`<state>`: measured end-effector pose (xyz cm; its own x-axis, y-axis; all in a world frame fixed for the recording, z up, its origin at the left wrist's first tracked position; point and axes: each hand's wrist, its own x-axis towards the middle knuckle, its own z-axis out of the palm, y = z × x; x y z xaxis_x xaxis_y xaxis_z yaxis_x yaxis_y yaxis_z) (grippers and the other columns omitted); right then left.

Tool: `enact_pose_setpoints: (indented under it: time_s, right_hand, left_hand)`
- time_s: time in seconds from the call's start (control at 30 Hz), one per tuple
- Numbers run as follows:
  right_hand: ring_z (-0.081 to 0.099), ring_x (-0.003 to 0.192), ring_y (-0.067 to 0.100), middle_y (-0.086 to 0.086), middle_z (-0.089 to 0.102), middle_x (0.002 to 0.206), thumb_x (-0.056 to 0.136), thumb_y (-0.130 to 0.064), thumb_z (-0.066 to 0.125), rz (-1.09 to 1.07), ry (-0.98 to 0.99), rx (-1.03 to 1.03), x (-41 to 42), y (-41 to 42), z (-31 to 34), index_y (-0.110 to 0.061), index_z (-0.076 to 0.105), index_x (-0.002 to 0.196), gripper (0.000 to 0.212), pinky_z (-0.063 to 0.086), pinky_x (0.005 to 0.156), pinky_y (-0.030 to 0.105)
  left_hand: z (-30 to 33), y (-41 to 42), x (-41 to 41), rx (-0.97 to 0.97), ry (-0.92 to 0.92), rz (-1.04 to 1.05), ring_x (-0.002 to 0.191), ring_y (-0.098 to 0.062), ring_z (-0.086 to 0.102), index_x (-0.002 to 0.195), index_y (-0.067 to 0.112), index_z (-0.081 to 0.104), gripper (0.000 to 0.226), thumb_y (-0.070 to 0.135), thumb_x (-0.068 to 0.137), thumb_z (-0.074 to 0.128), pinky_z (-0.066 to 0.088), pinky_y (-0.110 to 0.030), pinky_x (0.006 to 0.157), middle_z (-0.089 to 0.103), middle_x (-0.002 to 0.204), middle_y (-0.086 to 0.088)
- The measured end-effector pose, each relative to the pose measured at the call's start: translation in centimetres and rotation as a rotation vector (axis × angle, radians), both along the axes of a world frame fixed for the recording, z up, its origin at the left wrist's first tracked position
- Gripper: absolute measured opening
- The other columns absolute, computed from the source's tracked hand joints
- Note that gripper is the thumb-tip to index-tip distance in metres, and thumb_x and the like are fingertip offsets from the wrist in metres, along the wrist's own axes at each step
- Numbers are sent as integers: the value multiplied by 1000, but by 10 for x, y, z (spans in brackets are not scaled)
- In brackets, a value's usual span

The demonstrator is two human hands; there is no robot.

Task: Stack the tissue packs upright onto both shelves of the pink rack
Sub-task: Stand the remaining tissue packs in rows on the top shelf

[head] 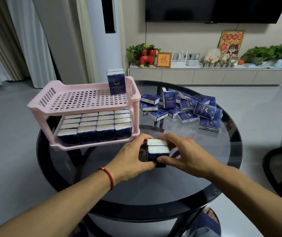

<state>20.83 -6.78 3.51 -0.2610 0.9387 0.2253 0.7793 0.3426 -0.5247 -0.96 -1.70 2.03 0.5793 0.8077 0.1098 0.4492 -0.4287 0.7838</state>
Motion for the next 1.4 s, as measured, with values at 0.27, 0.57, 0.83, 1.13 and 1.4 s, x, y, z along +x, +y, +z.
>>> enact_pose_setpoints:
  time_s: [0.27,0.57,0.83,1.13,1.4]
  right_hand:
    - [66,97,3,-14,68,111,85,-58,73,3,113,-7,-8,7,4,-29,56,129,56,59,77,25]
    - [62,103,-5,-16,62,122,103,-37,52,-169,413,103,-44,41,24,-24,54,136,35,57,90,27]
    - [57,118,10,-5,53,142,99,-52,52,-276,525,172,-71,75,25,-31,40,146,54,54,99,41]
    - [57,100,-7,-9,51,133,100,-41,53,-292,558,125,-74,80,13,-30,40,146,48,47,82,18]
    - [55,103,-6,-6,48,141,102,-32,52,-287,481,120,-72,78,7,-25,41,146,46,50,96,30]
  left_hand:
    - [18,-2,-8,70,-15,31,102,-1,65,117,41,54,56,22,75,85,55,-22,86,68,111,13]
    - [89,-2,-59,170,-321,289,102,-7,70,108,46,57,60,19,64,88,58,-31,87,70,109,16]
    - [151,69,-70,133,-260,341,97,-23,72,121,16,59,62,-14,71,82,63,-29,76,63,116,-3]
    - [129,121,-43,205,-36,329,98,-27,71,110,40,61,65,0,67,88,58,-38,95,45,131,-6]
    - [127,121,-41,277,70,352,111,-23,62,136,37,52,74,11,76,84,49,-24,97,37,135,-4]
